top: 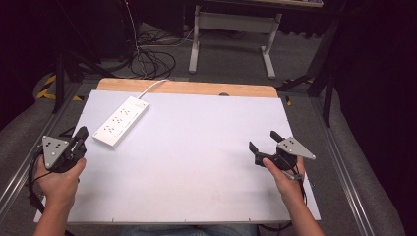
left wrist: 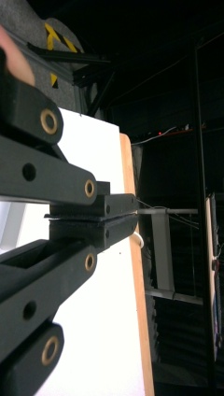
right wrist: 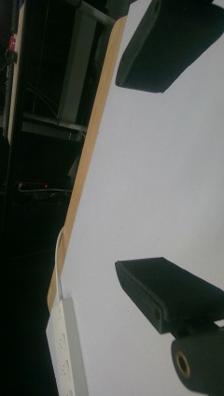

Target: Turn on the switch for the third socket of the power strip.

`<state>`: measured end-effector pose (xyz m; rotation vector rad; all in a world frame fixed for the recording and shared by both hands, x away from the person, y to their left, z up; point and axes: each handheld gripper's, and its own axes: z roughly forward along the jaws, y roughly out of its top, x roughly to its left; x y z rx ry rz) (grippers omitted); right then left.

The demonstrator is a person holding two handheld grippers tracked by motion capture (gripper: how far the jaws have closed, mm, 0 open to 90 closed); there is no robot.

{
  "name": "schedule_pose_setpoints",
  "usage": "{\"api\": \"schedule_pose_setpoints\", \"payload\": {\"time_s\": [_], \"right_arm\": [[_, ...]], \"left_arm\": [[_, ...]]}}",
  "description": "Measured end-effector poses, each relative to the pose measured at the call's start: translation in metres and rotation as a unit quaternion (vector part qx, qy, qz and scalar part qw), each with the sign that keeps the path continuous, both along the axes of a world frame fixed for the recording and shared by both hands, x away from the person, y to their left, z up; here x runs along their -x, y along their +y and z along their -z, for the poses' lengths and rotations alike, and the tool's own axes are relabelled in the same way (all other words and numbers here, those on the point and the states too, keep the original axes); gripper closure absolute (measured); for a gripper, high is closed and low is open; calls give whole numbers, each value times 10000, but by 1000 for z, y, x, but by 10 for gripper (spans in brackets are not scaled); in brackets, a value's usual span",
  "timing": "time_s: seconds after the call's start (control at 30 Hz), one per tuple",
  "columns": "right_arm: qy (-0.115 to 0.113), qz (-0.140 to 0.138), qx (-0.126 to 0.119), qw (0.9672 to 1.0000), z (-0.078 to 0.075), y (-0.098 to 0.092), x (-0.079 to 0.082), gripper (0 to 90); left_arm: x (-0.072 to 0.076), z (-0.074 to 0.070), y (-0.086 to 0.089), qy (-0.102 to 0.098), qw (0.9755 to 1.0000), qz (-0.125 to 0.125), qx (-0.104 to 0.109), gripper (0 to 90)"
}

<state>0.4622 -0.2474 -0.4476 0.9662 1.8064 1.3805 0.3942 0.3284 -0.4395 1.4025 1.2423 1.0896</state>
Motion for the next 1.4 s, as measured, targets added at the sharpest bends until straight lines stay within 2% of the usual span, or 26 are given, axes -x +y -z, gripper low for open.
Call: {"api": "schedule_pose_setpoints", "payload": {"time_s": [0.43,0.63,0.8,0.93,1.17,1.4], "right_arm": [[1,-9,19,10000,0,0,0,108],[1,-6,23,10000,1,0,-1,108],[20,-8,34,10000,1,1,0,108],[26,4,41,10000,1,1,-1,108],[21,0,36,10000,1,1,-1,108],[10,-14,105,9999,2,4,-1,108]], "left_arm": [[-2,-3,2,134,9999,38,-3,899],[-4,-3,-1,199,9997,83,-102,899],[-7,-3,-4,237,9993,116,-265,899],[-9,-3,-5,263,9993,106,-247,899],[-12,-2,-5,392,9988,177,-219,899],[-16,-1,-8,543,9977,259,-322,899]]}}
